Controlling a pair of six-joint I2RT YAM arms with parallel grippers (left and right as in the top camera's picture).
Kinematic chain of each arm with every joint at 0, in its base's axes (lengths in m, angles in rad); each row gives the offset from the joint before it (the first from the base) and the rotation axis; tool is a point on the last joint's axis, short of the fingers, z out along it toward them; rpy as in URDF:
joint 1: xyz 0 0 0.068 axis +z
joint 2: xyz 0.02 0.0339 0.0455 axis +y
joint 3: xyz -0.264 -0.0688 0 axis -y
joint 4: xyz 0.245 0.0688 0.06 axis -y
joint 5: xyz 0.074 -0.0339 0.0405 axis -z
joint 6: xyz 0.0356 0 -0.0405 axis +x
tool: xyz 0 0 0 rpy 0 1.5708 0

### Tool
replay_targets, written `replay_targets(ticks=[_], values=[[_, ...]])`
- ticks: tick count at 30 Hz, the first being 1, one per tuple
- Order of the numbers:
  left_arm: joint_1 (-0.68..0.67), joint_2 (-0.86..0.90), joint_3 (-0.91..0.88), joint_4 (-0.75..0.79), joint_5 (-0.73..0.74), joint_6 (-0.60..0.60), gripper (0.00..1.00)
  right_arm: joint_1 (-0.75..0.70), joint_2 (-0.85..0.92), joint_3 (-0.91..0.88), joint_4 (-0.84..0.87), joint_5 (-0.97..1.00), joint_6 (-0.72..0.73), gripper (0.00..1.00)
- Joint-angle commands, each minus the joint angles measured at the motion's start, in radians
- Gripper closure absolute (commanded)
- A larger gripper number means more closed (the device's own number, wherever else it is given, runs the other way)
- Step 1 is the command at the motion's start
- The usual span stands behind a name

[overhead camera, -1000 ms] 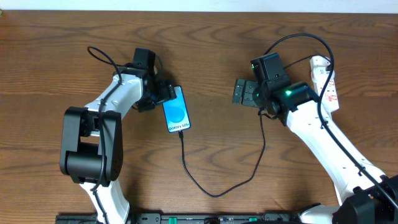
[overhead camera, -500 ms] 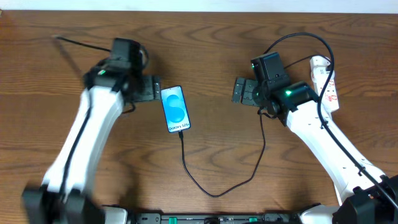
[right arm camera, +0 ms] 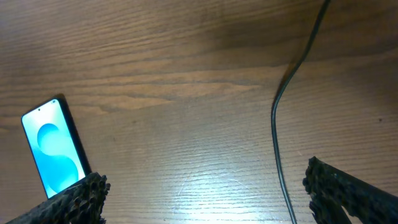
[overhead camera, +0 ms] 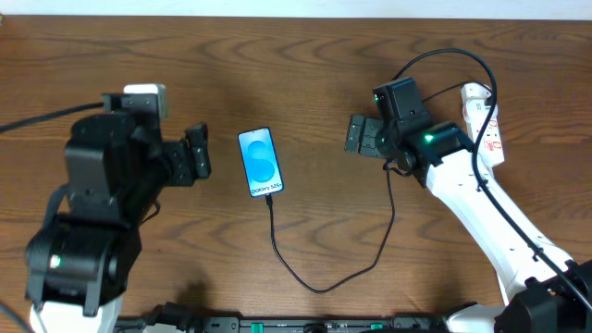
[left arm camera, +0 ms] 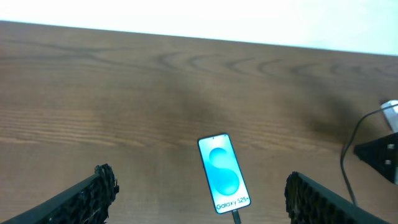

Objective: Plug charger to phone and switch on socket
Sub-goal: 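Open the left gripper and retract it from the phone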

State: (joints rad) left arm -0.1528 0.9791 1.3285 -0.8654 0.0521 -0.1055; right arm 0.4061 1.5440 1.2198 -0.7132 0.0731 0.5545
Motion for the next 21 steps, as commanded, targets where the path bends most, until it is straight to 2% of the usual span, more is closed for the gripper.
replay_targets(ticks=[1,21], values=[[-0.002,-0.023,0.011,-0.014,-0.012,0.012,0.12,0.008,-0.010,-0.006,0.002,0.014,-0.013,0.01],[-0.002,0.015,0.011,-0.070,-0.012,0.012,0.12,0.008,-0.010,-0.006,-0.002,0.014,-0.013,0.01]])
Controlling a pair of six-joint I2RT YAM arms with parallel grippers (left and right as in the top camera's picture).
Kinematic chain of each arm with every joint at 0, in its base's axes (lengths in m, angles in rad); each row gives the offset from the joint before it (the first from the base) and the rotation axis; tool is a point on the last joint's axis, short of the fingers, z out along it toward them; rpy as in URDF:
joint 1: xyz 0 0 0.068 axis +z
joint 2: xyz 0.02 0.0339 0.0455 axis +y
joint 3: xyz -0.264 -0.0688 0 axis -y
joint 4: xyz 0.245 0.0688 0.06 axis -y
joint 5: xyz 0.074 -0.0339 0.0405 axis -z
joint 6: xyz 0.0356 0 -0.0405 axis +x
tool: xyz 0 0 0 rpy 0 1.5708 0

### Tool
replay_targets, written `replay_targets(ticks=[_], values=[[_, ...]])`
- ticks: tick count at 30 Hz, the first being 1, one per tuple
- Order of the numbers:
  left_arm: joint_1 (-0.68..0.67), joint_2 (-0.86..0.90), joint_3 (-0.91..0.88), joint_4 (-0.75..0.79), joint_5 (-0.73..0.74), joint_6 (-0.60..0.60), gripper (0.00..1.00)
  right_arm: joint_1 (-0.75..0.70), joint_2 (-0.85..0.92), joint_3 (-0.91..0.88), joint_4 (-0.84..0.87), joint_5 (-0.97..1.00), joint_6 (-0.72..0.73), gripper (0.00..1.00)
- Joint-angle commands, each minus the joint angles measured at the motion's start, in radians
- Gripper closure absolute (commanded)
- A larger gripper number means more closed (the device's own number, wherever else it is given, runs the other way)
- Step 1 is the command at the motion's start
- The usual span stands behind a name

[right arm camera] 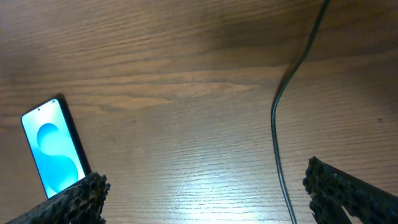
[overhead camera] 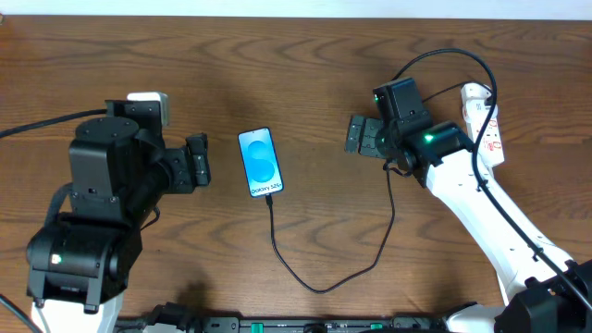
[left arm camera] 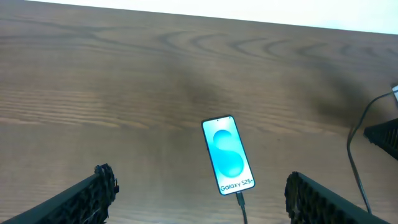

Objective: Plug charger to phone and switch on socket
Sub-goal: 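Open the left gripper and retract it from the phone, then move the right gripper toward the white power strip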

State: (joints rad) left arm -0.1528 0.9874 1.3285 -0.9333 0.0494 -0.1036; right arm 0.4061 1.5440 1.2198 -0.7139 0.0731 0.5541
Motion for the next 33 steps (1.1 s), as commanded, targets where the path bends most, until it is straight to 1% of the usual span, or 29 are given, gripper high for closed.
replay_targets(ticks=[1,13,15,17,26,33], values=[[-0.002,0.009,0.011,-0.002,-0.010,0.010,0.12,0.008,-0.010,-0.006,-0.001,0.014,-0.013,0.01],[-0.002,0.026,0.011,-0.002,-0.010,0.010,0.12,0.001,-0.011,-0.003,0.004,0.014,-0.014,0.01],[-0.002,0.026,0.011,-0.002,-0.010,0.010,0.12,-0.008,-0.011,0.002,0.002,0.005,-0.036,0.01],[-0.002,0.026,0.011,-0.002,-0.010,0.010,0.12,-0.023,-0.011,0.016,-0.009,-0.026,-0.087,0.01],[-0.002,0.026,0.011,-0.002,-0.010,0.010,0.11,-0.137,-0.011,0.142,-0.115,-0.100,-0.179,0.01],[-0.002,0.026,0.011,-0.002,-0.010,0.010,0.12,-0.276,-0.011,0.261,-0.163,-0.114,-0.272,0.01]])
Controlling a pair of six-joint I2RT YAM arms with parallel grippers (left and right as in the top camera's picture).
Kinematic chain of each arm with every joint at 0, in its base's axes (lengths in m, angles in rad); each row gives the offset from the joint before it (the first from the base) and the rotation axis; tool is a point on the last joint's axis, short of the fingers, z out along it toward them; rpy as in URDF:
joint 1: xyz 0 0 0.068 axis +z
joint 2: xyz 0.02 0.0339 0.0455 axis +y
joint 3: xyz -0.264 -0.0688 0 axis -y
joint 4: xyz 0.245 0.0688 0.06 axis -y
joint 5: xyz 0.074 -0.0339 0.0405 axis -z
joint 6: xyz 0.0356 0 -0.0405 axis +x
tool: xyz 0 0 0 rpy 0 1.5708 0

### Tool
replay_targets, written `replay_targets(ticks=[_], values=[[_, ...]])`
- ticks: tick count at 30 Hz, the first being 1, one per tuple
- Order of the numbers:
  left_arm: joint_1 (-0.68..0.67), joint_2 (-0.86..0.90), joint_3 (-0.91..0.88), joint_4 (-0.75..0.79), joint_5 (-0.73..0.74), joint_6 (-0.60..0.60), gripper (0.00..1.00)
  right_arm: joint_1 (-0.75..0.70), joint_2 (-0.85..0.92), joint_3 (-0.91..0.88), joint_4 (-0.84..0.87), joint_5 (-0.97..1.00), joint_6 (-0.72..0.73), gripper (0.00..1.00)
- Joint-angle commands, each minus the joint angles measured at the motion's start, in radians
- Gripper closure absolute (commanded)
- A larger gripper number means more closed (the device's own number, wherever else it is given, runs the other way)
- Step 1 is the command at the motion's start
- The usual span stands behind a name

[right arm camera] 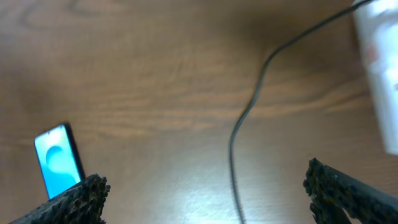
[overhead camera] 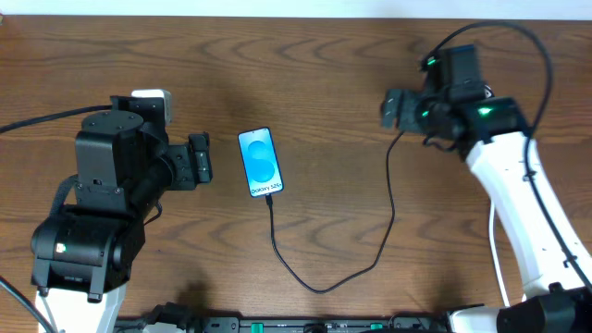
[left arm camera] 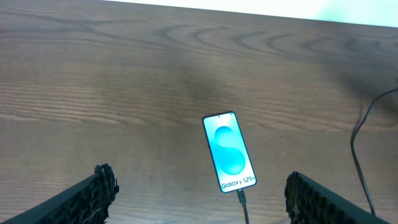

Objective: Plug charger to phone and switch on socket
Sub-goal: 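Move the right gripper toward the white power strip, then lower the right gripper onto the power strip beside the white adapter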

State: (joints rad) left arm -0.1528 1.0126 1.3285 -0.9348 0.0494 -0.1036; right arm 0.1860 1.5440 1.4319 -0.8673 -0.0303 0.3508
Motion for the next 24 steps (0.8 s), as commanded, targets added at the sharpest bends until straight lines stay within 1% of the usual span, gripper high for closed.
replay_targets(ticks=[1,4,9,12,15,18,24], values=[[-0.002,0.001,0.011,0.000,-0.010,0.010,0.12,-0.080,-0.011,0.059,-0.008,-0.014,-0.069,0.01],[-0.002,0.001,0.011,0.000,-0.010,0.010,0.12,-0.166,-0.011,0.080,0.005,-0.087,-0.093,0.01],[-0.002,0.001,0.011,0.000,-0.010,0.010,0.11,-0.332,-0.011,0.095,0.030,-0.315,-0.200,0.01],[-0.002,0.001,0.011,0.000,-0.010,0.010,0.12,-0.436,-0.011,0.095,0.031,-0.420,-0.230,0.01],[-0.002,0.001,0.011,0.000,-0.010,0.010,0.12,-0.519,-0.011,0.095,0.024,-0.470,-0.266,0.01],[-0.002,0.001,0.011,0.000,-0.010,0.010,0.12,-0.586,-0.011,0.095,0.000,-0.476,-0.309,0.01],[-0.002,0.001,0.011,0.000,-0.010,0.010,0.12,-0.645,-0.010,0.094,-0.047,-0.472,-0.463,0.01]])
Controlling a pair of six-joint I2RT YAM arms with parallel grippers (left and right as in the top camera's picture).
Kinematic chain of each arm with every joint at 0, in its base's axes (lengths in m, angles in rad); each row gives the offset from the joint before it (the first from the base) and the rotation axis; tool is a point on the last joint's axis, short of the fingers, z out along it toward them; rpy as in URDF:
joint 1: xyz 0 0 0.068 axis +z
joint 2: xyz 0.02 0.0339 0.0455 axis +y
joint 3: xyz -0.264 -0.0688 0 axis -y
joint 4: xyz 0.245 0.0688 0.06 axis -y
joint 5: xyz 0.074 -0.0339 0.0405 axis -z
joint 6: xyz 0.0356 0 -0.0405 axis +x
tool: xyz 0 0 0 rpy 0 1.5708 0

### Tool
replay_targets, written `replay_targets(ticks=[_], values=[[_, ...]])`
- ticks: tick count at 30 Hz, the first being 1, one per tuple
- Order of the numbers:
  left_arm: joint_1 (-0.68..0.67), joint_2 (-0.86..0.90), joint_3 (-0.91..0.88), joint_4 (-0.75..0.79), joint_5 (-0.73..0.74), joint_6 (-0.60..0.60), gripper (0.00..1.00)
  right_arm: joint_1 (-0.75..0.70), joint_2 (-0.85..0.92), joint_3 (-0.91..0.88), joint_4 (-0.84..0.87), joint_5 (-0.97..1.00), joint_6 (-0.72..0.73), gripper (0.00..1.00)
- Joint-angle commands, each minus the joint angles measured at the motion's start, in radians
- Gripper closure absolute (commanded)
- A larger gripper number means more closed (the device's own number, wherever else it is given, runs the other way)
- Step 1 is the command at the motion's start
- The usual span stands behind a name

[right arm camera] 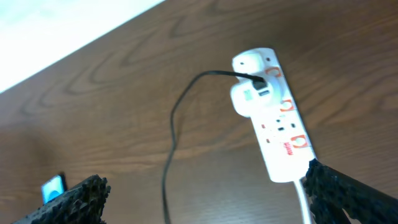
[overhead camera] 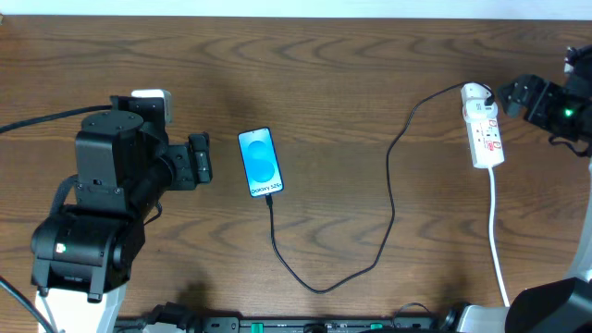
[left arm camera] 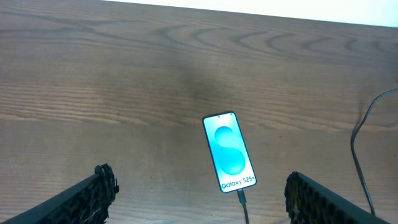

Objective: Plug charger to phone and switch on socket
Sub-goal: 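Lower the right gripper onto the power strip beside the white adapter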

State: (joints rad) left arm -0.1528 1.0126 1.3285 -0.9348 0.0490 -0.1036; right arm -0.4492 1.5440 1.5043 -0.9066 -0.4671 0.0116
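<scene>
A phone (overhead camera: 260,162) with a lit blue screen lies on the wooden table, and a black charger cable (overhead camera: 388,213) is plugged into its near end. The cable loops right and up to a white charger in the white power strip (overhead camera: 484,135). The same phone (left arm camera: 229,152) and strip (right arm camera: 273,121) show in the wrist views. My left gripper (overhead camera: 198,161) is open, just left of the phone. At the frame's right edge my right gripper (overhead camera: 518,94) is open, just right of the strip's far end.
The strip's white lead (overhead camera: 498,250) runs down the right side toward the table's front edge. The wooden table (overhead camera: 351,65) has a pale wall along its far edge. The left arm's bulky black body (overhead camera: 102,203) occupies the left side.
My right gripper has moved from above the cable at centre right to the far right edge beside the power strip, which its wrist camera now shows. The left arm, phone and cable are unchanged.
At first both open grippers flanked the plugged-in phone, the right one just left of the strip's cable. The left gripper backed off slightly. The right arm then stood further back and right, and is now at the strip.
</scene>
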Motion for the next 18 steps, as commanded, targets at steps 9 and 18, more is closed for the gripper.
replay_targets(ticks=[9,18], values=[[-0.002,0.001,0.011,0.000,-0.009,0.010,0.12,-0.008,0.031,0.019,-0.010,0.050,-0.166,0.01],[-0.002,0.001,0.011,0.000,-0.009,0.010,0.12,-0.008,0.214,0.019,-0.021,0.043,-0.167,0.01]])
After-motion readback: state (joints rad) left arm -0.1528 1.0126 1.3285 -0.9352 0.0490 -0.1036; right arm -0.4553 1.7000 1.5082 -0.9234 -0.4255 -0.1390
